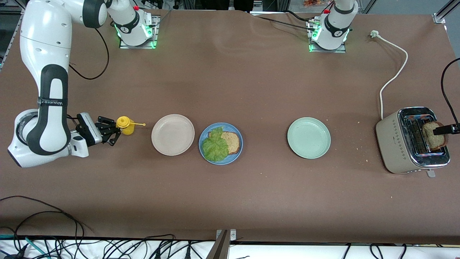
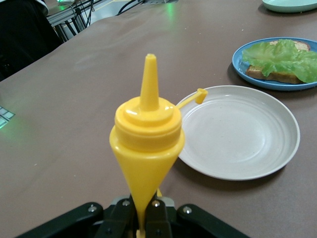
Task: Make sandwich in blue plate with both arms
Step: 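Move the mustard bottle back beside the white plate with the right gripper, then release the mustard with the right gripper while the left gripper reaches the toast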
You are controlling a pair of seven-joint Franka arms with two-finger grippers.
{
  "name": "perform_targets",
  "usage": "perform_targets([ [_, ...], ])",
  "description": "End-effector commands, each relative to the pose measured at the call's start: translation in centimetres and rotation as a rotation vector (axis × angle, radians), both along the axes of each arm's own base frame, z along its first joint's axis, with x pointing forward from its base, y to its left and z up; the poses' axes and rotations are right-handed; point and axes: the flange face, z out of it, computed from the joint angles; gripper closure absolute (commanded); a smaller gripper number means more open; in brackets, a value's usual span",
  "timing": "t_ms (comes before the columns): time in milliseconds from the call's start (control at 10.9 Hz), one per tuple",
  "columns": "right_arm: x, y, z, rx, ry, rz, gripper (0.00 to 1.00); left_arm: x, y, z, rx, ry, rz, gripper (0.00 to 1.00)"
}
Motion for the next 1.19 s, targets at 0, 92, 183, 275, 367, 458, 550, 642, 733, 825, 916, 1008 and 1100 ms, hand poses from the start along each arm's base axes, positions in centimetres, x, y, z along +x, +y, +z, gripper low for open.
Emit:
perform_targets([
  [0, -0.3, -0.7, -2.5, 0.083, 0.000, -0.001, 1.00, 0.6, 0.5, 0.4, 0.001, -0.015, -0.023, 0.14],
  [92, -0.4, -0.3, -3.1, 0.115, -0.005, -0.001, 1.00, 0.6, 0.6, 0.4, 0.004, -0.014, -0.024, 0.29],
  [183, -0.5, -0.6, -3.9, 0.140, -0.006, -0.013, 1.00, 0.6, 0.6, 0.4, 0.006, -0.013, -0.025, 0.42],
  [275, -0.7, -0.6, -5.3, 0.169, 0.007, -0.017, 1.00, 0.6, 0.6, 0.4, 0.009, -0.011, -0.026, 0.56],
  [367, -0.7, -0.8, -6.0, 0.214, -0.003, -0.032, 1.00, 0.5, 0.6, 0.4, 0.010, -0.011, -0.027, 0.64],
  [458, -0.8, -1.0, -6.5, 0.233, 0.000, -0.042, 1.00, 0.5, 0.7, 0.4, 0.007, -0.010, -0.037, 0.65],
  [550, -0.8, -1.1, -6.4, 0.235, -0.001, -0.044, 0.74, 0.5, 0.7, 0.4, -0.001, -0.012, -0.051, 0.65],
  [642, -0.7, -1.6, -6.4, 0.248, -0.018, -0.048, 0.02, 0.5, 0.7, 0.4, -0.001, -0.012, -0.054, 0.65],
  [733, -0.7, -2.4, -6.2, 0.268, -0.030, -0.067, 0.00, 0.5, 0.7, 0.4, -0.001, -0.012, -0.054, 0.65],
  [825, -0.7, -2.6, -6.2, 0.268, -0.029, -0.069, 0.00, 0.5, 0.7, 0.4, 0.000, -0.011, -0.055, 0.71],
  [916, -0.7, -2.7, -6.1, 0.265, -0.029, -0.068, 0.00, 0.6, 0.6, 0.4, 0.001, -0.011, -0.057, 0.79],
  [1008, -0.5, -3.0, -5.5, 0.254, -0.034, -0.073, 0.00, 0.5, 0.7, 0.4, 0.001, -0.010, -0.055, 0.83],
  [1100, 0.0, -3.8, -4.7, 0.235, -0.051, -0.080, 0.00, 0.5, 0.6, 0.4, 0.004, -0.009, -0.057, 0.87],
])
